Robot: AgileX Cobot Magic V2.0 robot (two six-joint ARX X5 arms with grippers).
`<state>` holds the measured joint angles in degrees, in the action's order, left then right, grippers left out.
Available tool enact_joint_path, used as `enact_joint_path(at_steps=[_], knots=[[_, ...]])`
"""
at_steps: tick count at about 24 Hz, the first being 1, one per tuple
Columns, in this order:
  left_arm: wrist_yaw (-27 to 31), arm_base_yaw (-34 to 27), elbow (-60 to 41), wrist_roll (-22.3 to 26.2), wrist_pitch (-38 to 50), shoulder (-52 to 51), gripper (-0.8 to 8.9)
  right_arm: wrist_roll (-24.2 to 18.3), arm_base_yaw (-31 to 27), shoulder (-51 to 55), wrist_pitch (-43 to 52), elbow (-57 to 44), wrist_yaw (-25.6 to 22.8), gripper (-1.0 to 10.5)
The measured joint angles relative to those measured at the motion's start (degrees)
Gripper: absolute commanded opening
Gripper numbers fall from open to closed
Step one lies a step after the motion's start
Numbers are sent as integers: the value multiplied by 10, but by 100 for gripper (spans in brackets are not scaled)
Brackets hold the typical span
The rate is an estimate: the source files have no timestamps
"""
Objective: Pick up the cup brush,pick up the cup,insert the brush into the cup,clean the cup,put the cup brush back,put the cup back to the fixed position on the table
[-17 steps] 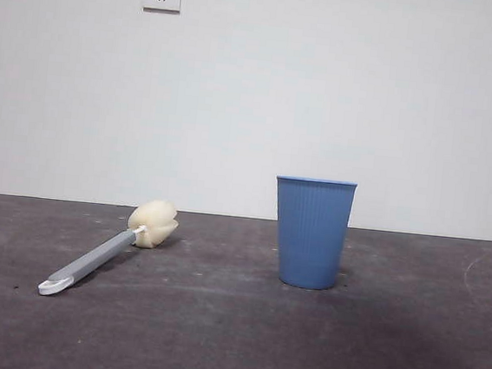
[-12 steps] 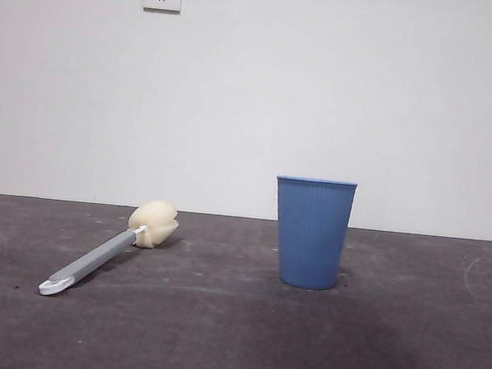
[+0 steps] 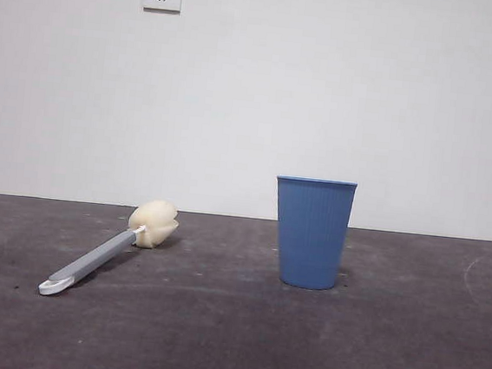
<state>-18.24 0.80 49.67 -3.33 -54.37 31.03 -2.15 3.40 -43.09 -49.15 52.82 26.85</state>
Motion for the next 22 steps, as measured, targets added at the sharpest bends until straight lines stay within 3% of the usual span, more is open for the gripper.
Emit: enact_joint_path(at_steps=[5,10,11,12,14,15,22], knots=[[0,0,12,45,-38,26,-8,-27,0,-6,-44,1,15,-11],[0,0,12,58,-39,27,6,-33,0,-6,-50,1,15,47],[0,0,12,58,-39,27,67,-35,0,-6,-50,1,15,153],[0,0,12,58,-39,27,229,-35,0,-6,-50,1,15,281],[-3,0,12,58,-39,27,657,-33,0,-6,-50,1,15,517],[-6,2,12,59,-39,27,679,-29,0,-6,-50,1,15,576],[-15,23,12,59,-5,31,678,-12,0,-6,-50,1,15,567]])
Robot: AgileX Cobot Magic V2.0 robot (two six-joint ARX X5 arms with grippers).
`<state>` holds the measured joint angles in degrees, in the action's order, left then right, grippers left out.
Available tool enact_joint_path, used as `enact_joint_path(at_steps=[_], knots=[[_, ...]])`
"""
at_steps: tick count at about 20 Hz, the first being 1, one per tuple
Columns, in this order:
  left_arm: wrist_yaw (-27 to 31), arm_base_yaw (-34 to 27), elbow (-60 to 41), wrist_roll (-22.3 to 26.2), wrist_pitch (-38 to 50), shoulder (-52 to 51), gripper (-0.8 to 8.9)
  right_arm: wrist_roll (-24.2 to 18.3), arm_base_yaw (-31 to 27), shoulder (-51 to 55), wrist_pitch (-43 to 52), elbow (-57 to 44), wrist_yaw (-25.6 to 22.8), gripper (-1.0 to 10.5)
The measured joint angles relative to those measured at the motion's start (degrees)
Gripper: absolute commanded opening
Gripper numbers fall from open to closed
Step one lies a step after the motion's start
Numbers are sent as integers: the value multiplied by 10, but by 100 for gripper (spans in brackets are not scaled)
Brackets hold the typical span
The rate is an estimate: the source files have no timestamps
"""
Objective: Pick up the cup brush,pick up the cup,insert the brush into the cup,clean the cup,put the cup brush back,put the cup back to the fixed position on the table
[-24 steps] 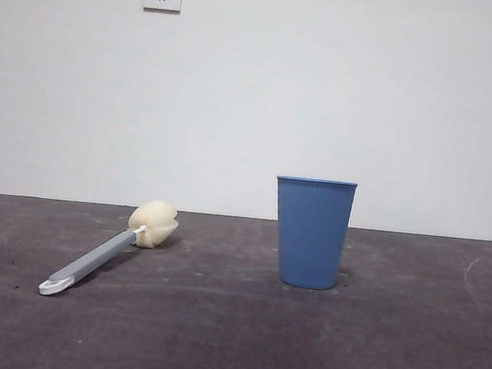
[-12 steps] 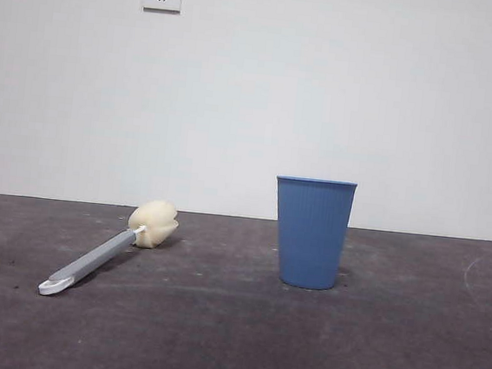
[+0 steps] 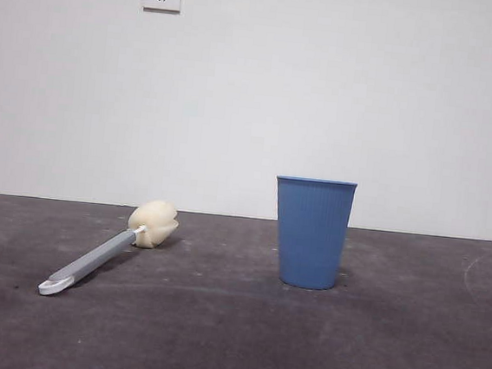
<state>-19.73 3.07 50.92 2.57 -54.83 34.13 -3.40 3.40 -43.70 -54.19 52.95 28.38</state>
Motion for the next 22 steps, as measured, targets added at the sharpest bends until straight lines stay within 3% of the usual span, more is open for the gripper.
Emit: enact_joint_path(at_steps=[7,11,16,22], knots=[[6,79,33,2,8,95,679,16,0,-13,0,0,0,567],[76,157,59,-18,64,191,679,36,0,-26,0,0,0,567],[206,243,59,-88,134,335,678,41,0,-27,0,0,0,567],[241,267,59,-146,210,485,678,41,0,-27,0,0,0,567]])
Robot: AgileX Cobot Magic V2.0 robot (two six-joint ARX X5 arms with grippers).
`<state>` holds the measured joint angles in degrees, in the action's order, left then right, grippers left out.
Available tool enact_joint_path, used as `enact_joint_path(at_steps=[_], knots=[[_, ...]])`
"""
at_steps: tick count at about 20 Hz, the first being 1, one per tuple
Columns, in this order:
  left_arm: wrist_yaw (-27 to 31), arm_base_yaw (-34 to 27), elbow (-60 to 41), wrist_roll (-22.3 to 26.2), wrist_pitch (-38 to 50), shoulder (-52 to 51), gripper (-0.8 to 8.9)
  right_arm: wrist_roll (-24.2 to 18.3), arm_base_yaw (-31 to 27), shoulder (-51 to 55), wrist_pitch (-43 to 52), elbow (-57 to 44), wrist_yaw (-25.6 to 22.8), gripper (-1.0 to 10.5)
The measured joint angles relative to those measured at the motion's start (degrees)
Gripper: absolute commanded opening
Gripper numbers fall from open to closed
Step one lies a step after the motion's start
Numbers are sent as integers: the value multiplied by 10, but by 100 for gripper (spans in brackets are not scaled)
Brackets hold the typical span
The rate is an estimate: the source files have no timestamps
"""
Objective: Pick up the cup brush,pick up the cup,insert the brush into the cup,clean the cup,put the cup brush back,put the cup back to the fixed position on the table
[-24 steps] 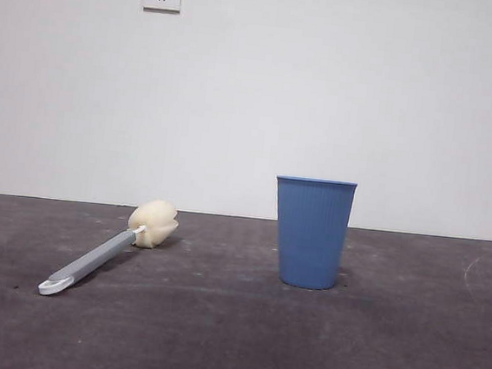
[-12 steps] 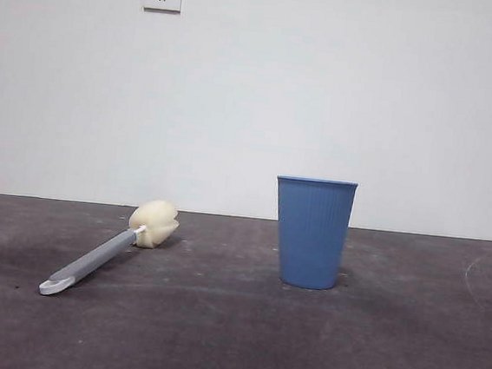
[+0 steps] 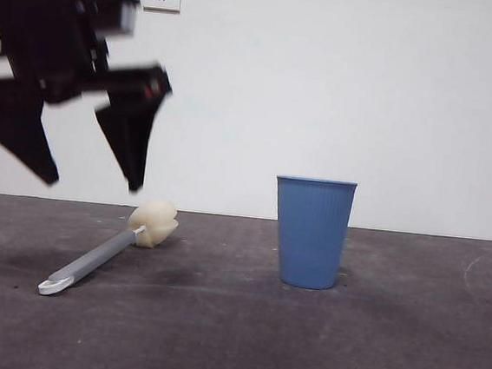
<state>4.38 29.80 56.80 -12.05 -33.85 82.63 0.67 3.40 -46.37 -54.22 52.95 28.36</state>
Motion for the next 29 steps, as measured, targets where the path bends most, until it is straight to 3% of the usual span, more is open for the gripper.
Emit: enact_joint_path(at_steps=[8,22,24,27,29], knots=[[24,0,0,-41,36,94,677,4,0,0,0,0,0,566],[43,11,0,-86,63,147,629,11,0,0,0,0,0,566],[43,14,0,-87,63,147,491,11,0,0,0,0,0,566],[42,13,0,-90,62,147,184,11,0,0,0,0,0,566],[41,14,0,-90,61,147,69,11,0,0,0,0,0,566]])
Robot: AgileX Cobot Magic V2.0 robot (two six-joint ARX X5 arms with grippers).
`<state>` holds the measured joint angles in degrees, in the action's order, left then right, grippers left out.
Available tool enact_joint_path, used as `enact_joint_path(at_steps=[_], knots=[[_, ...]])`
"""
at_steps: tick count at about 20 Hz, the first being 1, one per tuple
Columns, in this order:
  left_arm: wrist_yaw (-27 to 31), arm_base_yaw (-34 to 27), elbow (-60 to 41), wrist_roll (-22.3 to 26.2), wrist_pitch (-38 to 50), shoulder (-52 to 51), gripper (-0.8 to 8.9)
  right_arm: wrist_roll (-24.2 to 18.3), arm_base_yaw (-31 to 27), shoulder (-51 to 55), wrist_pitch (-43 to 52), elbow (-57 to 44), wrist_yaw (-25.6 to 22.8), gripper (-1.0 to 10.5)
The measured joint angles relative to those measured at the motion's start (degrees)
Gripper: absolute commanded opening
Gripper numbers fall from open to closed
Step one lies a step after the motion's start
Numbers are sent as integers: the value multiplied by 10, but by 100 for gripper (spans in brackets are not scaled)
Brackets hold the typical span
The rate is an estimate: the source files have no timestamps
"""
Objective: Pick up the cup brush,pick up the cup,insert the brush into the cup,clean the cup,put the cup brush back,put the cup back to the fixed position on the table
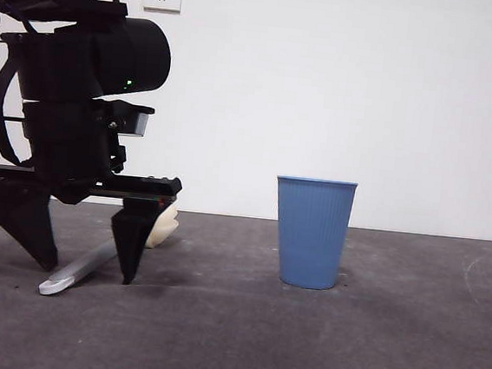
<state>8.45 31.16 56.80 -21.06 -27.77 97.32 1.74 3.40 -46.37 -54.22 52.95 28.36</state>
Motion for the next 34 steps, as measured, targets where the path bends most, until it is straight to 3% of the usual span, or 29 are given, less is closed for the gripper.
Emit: enact_joint_path(at_steps=[7,9,16,22,26,34], knots=[[-11,0,0,-3,0,0,52,0,0,0,0,0,0,566],[-12,0,0,-4,0,0,-14,0,0,0,0,0,0,566],[-12,0,0,0,-10,-3,-9,0,0,0,0,0,0,566],[-14,-15,0,28,-28,-81,-9,0,8,-18,8,0,1,566],[-17,-17,0,66,-71,-151,-9,0,20,-33,107,-16,63,567],[-66,-17,0,87,-119,-328,-9,0,68,-76,355,-151,70,563]])
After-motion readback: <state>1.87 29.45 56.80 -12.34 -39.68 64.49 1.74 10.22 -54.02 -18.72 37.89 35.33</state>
